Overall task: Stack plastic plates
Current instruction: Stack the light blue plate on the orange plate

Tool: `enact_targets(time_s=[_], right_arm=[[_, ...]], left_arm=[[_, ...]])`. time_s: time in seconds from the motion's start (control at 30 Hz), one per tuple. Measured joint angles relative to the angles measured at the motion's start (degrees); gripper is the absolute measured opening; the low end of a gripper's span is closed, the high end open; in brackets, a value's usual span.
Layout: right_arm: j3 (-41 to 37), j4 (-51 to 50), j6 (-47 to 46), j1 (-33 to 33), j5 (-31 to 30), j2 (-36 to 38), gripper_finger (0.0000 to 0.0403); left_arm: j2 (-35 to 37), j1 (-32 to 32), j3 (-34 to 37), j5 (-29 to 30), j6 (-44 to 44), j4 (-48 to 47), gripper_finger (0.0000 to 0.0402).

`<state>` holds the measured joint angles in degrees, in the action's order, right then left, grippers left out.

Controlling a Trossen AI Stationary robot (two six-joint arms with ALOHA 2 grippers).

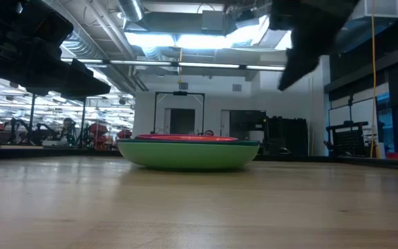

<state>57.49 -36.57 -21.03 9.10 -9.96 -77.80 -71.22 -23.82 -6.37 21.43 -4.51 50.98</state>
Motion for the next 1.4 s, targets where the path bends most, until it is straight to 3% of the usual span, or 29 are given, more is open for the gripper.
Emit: enact_targets(time_s=[0.23, 0.6, 0.93, 1.4], right_arm=[[-3.7, -3.2, -9.3, 7.3, -0.9, 0.0, 0.0142], [-13.2, -3.3, -24.8, 17.1, 3.0, 0.0, 0.0142], [-14.3, -3.9, -36.0, 22.9, 9.2, 1.7, 0.0142], [-16.3, -4.2, -46.7, 30.4, 5.5, 8.0, 0.0142]], left_arm=[[0.0, 0.0, 0.0, 0.0, 0.0, 0.0, 0.0131], [0.0, 0.0, 0.0, 0.0, 0.0, 0.0, 0.0131], [0.0, 0.0, 0.0, 0.1, 0.1, 0.0, 0.0131], [0.0, 0.0, 0.0, 0.0, 0.1, 0.0, 0.0131]])
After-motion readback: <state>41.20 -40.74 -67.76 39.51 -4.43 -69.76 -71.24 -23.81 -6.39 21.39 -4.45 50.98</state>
